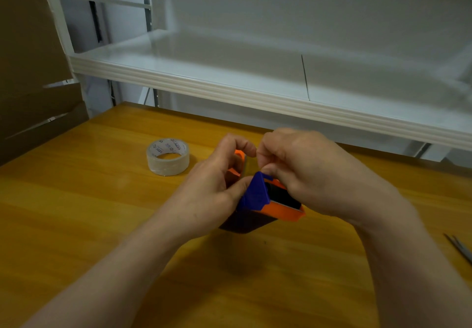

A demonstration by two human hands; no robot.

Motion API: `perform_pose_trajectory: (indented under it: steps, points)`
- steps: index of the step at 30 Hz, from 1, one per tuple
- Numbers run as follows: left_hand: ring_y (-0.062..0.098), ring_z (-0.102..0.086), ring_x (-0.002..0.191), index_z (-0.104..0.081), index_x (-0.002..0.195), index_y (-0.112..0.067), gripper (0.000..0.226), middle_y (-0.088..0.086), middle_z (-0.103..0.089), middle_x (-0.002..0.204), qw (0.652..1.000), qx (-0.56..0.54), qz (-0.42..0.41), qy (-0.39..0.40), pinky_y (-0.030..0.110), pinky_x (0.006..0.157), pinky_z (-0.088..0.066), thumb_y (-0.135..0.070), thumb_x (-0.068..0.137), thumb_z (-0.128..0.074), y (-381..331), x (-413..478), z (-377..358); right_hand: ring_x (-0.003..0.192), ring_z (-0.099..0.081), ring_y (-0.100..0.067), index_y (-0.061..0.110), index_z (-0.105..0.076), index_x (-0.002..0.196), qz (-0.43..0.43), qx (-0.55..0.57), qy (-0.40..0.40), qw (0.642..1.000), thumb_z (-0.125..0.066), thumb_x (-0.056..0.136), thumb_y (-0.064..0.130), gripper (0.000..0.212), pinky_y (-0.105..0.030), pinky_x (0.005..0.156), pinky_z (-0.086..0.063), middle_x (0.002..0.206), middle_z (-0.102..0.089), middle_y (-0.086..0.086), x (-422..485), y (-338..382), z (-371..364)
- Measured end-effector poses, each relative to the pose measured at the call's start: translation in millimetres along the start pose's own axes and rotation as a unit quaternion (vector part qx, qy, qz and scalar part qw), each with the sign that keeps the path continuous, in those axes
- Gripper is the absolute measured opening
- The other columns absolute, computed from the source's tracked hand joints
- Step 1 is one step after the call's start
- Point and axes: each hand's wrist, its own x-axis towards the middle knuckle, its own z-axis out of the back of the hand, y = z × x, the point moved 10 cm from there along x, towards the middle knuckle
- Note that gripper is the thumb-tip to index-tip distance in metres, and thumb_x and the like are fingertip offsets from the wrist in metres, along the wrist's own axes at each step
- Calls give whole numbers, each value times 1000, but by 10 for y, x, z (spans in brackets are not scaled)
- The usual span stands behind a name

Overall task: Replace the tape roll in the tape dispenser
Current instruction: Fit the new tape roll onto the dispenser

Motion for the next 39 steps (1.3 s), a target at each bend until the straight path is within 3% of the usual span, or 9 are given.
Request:
perform_pose_trajectory:
  steps: [4, 11, 14, 16, 19, 23, 28, 34, 39]
  points:
    - [39, -66, 78, -49, 112, -42, 30, -3, -61, 90, 1000, 11, 6, -8, 63, 61, -55, -18, 97, -59, 10, 3, 30, 73, -52, -8, 31, -46, 83, -15, -14, 13, 1000, -55, 97, 17, 23, -24, 60, -41, 79, -57, 11, 3, 18, -33]
    - [43, -67, 78, -58, 105, -35, 7, 11, -66, 92, 999, -31, 9, -18, 67, 64, -54, -31, 101, -54, 50, 27, 31, 73, -50, -7, 32, -47, 94, -27, 40, -11, 999, -53, 101, 22, 13, -25, 59, -37, 79, -56, 11, 33, -31, -37]
    - [32, -64, 69, -59, 99, -30, 5, 8, -69, 87, 996, -78, 21, -27, 55, 59, -52, -32, 100, -55, 83, 34, 39, 77, -57, -5, 32, -48, 107, -39, 89, -31, 995, -53, 102, 24, 11, -24, 62, -44, 87, -59, 13, 57, -102, -33]
    - [20, -61, 64, -58, 98, -24, 6, 3, -69, 83, 991, -123, 37, -26, 41, 55, -49, -28, 100, -54, 111, 36, 20, 86, -63, -4, 36, -44, 123, -51, 145, -48, 987, -57, 101, 23, 29, -21, 69, -52, 94, -62, 16, 46, -163, -1]
    - [19, -61, 63, -55, 100, -16, 8, 4, -69, 85, 984, -169, 50, -21, 33, 51, -48, -23, 100, -52, 121, 37, -15, 94, -64, -1, 38, -45, 134, -58, 165, -64, 983, -65, 97, 21, 46, -21, 75, -56, 107, -59, 17, 35, -207, 38]
    - [14, -61, 62, -54, 102, -17, 8, -1, -69, 81, 986, -163, 43, -9, 31, 51, -48, -24, 101, -50, 103, 33, -56, 100, -59, 0, 35, -62, 127, -75, 122, -61, 988, -72, 91, 28, 38, -23, 84, -54, 114, -52, 16, 50, -262, 36]
    - [11, -62, 63, -55, 101, -18, 9, -5, -67, 78, 984, -171, 41, -7, 27, 52, -50, -26, 98, -51, 62, 25, -59, 88, -57, -1, 34, -71, 94, -87, 83, -71, 990, -71, 91, 33, 3, -14, 70, -43, 97, -58, 17, 54, -281, 62]
    - [12, -62, 65, -57, 103, -22, 14, -3, -67, 82, 977, -204, 68, -11, 25, 52, -49, -33, 94, -53, 114, 21, -72, 83, -59, 0, 36, -62, 81, -94, 112, -68, 987, -66, 95, 31, 15, -19, 67, -44, 87, -65, 16, 54, -315, 26]
    - [10, -63, 65, -57, 108, -27, 16, -2, -70, 84, 977, -194, 86, -15, 25, 53, -50, -36, 99, -47, 167, 7, -130, 85, -62, -4, 30, -68, 84, -144, 171, -57, 973, -68, 94, 30, 10, -26, 72, -51, 86, -68, 12, 52, -469, -48]
